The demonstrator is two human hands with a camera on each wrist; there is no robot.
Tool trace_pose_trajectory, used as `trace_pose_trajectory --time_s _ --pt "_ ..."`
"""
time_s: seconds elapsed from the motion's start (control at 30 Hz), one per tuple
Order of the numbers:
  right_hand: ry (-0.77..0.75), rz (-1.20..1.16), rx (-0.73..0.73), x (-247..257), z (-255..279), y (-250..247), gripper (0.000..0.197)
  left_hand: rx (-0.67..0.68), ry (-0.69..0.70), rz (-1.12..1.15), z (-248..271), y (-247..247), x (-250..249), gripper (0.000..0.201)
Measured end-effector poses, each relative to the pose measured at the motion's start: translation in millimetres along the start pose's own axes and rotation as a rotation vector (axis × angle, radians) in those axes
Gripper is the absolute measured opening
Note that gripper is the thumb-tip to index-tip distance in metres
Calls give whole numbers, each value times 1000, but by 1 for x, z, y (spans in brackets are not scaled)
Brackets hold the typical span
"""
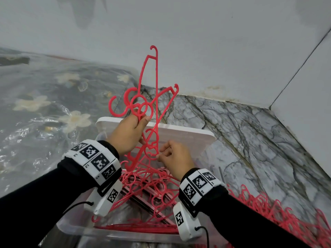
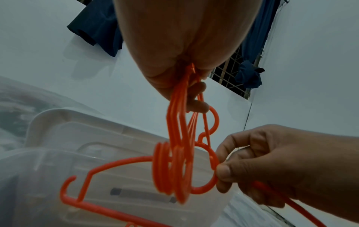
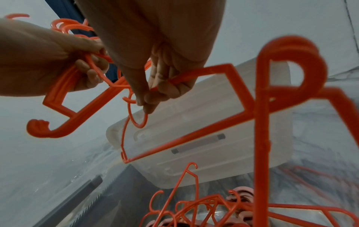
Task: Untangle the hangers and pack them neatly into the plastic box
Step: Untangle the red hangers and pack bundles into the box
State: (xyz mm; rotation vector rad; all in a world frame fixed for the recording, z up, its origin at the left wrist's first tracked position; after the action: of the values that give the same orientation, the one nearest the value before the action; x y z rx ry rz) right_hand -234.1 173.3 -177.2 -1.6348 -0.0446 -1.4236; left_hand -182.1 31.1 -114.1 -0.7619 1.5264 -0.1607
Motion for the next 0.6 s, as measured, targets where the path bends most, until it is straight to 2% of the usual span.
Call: trace_pose_trajectory --time_s 0.07,0.23,0.47,0.6 --pt "17 -39 14 -1 1 1 21 10 -7 27 1 3 1 35" --pt "106 -235 56 -13 5 13 19 10 -45 112 4 7 4 37" --pt "246 -532 104 -28 3 30 14 63 -25 193 5 13 -1 17" --pt "303 -658 103 -32 4 26 16 71 -83 395 12 27 5 6"
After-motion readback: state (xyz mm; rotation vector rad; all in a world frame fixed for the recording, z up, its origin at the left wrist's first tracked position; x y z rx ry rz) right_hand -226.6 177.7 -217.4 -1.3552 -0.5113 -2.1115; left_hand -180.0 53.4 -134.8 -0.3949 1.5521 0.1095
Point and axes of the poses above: each hand's wrist, its own z-axis away from the middle knuckle, its own y-axis out of the palm, x = y × z, the point moved 9 cm from there along -z, towards the middle knuckle, and after that the axes turned 7 degrees about x, right-handed, at the moved point
